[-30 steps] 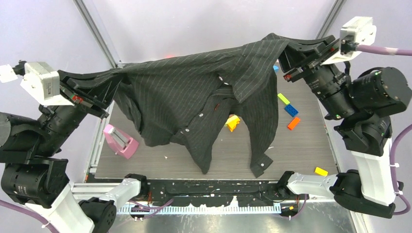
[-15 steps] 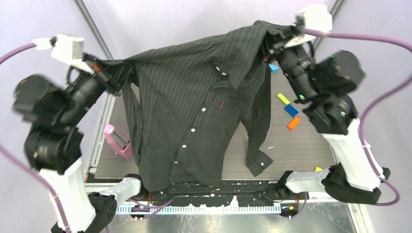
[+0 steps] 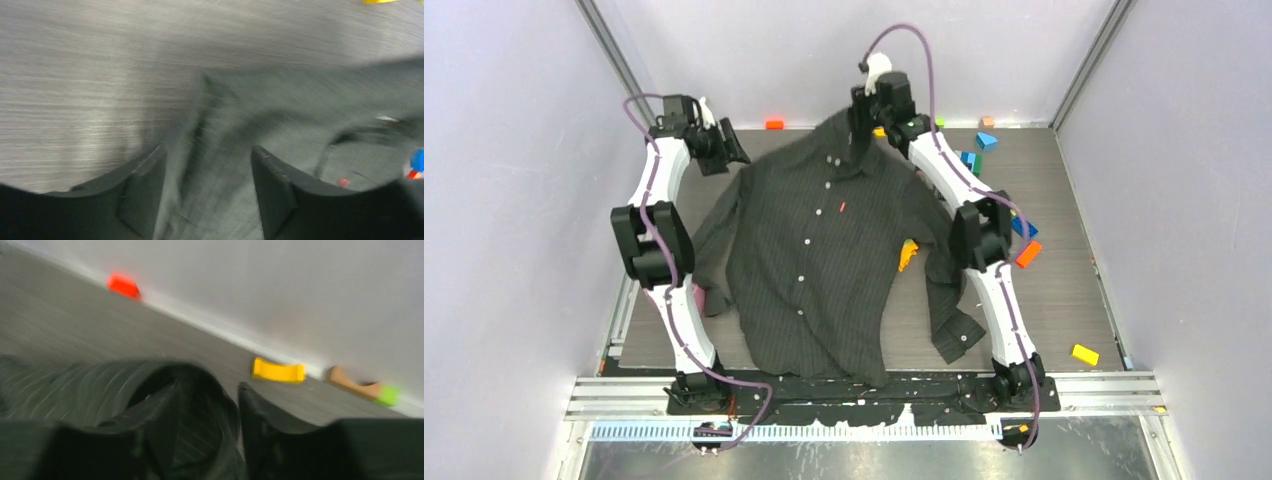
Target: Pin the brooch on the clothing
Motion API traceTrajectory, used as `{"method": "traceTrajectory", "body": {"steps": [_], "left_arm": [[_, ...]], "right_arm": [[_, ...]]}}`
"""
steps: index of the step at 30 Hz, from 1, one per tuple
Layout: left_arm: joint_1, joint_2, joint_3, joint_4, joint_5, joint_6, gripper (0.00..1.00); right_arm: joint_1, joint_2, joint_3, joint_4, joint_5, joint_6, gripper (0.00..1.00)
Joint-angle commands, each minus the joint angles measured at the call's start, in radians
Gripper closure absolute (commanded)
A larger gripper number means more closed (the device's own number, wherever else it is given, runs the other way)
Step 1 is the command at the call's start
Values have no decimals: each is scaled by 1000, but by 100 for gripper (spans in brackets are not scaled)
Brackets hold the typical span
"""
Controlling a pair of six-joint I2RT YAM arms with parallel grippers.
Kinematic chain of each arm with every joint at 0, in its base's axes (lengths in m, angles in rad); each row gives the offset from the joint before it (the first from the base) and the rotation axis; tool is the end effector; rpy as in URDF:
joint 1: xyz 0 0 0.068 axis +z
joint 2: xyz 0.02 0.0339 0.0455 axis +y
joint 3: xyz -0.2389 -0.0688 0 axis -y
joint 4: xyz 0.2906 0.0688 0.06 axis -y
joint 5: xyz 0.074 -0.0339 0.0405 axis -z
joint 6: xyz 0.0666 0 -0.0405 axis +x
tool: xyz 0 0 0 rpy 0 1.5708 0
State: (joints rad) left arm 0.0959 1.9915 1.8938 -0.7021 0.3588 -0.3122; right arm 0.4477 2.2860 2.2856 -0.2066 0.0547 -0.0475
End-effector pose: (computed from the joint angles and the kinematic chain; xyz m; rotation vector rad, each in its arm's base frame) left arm 0.5076 0.0253 0.2651 -0.3084 2.3479 -0.5292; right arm 0.5468 0.2585 0.3249 -0.3987 1.7386 0.2399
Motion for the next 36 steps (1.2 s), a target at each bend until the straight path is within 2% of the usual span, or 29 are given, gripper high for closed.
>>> {"method": "traceTrajectory", "body": {"steps": [1, 3, 4, 8, 14, 21, 25, 30, 32, 36], "left_arm": [[10, 56, 139, -6, 91, -15, 28], [8, 50, 130, -1, 92, -25, 22], [7, 22, 99, 4, 91, -30, 21], [-3, -134, -93, 91, 85, -58, 18], [-75, -400, -428, 152, 68, -77, 18], [-329, -677, -770, 207, -4, -112, 19], [-546, -810, -941, 270, -115, -155, 18], [-753, -951, -1131, 304, -257, -284, 19], [-809, -1002, -1177, 299, -309, -324, 19], [-827, -1020, -1225, 250, -343, -381, 20]], "right_arm": [[-42, 212, 326, -161, -215, 117, 28], [-45, 208, 283, -180, -252, 139, 12], [-46, 172, 253, -168, -259, 151, 9], [-46, -3, 4, -139, -264, 187, 7], [-46, -304, -378, -238, -240, 292, 6], [-46, -648, -754, -393, -12, 427, 6], [-47, -790, -949, -460, 68, 517, 7], [-47, -927, -1178, -524, 158, 611, 11], [-47, -973, -1246, -526, 173, 629, 12], [-47, -1030, -1330, -523, 200, 672, 15]]}}
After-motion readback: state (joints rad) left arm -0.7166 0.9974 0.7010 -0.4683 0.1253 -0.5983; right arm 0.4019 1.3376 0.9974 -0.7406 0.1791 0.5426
